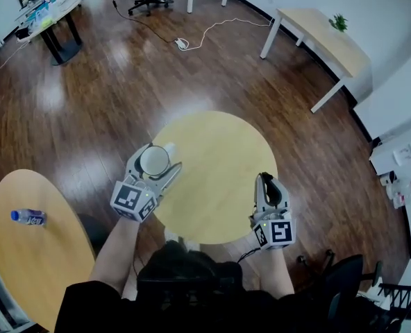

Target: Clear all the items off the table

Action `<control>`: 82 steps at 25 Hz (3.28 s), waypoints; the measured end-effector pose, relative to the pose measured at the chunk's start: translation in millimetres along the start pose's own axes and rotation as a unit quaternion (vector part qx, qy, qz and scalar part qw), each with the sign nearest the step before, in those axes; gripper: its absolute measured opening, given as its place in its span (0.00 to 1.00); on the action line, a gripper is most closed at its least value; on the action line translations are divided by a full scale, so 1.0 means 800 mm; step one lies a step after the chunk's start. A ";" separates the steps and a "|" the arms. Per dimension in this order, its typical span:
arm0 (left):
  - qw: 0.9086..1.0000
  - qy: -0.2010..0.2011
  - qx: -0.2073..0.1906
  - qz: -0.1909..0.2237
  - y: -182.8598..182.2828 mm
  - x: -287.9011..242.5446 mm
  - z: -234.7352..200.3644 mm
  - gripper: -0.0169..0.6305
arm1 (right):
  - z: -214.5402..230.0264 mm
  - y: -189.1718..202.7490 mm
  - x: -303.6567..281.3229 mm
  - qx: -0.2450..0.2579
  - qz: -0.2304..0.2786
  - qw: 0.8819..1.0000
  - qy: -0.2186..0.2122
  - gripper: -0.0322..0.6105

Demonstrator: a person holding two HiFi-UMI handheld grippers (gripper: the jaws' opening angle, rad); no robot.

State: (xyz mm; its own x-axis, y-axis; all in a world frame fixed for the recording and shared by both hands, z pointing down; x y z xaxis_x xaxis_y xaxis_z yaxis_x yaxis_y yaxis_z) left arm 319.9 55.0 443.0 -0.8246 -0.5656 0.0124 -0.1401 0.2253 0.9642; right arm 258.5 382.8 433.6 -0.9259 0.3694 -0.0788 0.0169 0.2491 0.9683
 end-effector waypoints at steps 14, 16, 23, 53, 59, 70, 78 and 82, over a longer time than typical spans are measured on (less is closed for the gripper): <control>0.993 0.064 0.032 -0.089 0.086 -0.091 -0.044 0.67 | -0.038 0.068 -0.020 -0.005 -0.114 0.993 0.044 0.10; 0.991 0.084 0.030 -0.100 0.105 -0.111 -0.026 0.67 | -0.029 0.082 -0.010 -0.009 -0.125 0.991 0.054 0.10; 0.979 0.151 0.033 -0.133 0.162 -0.163 0.052 0.67 | 0.004 0.111 0.032 -0.017 -0.141 0.986 0.087 0.10; 0.956 0.225 -0.032 -0.187 0.298 -0.212 0.193 0.67 | 0.054 0.203 0.164 -0.104 -0.174 0.966 0.163 0.10; 0.958 0.223 -0.041 -0.177 0.310 -0.197 0.186 0.67 | 0.053 0.202 0.162 -0.111 -0.168 0.967 0.157 0.10; 0.959 0.227 -0.025 -0.170 0.282 -0.194 0.189 0.69 | 0.043 0.184 0.152 -0.096 -0.164 0.971 0.142 0.10; 0.960 0.239 -0.052 -0.135 0.235 -0.174 0.182 0.69 | 0.040 0.157 0.134 -0.090 -0.122 0.980 0.130 0.10; 0.969 0.213 -0.065 -0.105 0.195 -0.158 0.173 0.37 | 0.044 0.136 0.125 -0.089 -0.095 0.985 0.113 0.10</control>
State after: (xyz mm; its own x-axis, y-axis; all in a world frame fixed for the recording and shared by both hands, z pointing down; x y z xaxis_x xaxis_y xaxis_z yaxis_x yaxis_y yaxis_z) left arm 326.3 271.2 555.3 -0.4802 -0.8708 -0.1057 -0.1871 -0.0160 0.9822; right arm 181.3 478.5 522.3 -0.9668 0.1168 -0.2274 -0.2127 0.1259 0.9690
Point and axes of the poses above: the fingertips, and each gripper's own axes: x backward along the fingers, z to its right, y out of its underside, the point moved 8 cm from there along x, backward along the fingers, and after that the axes turned 10 degrees about x, right-handed, at the moved point
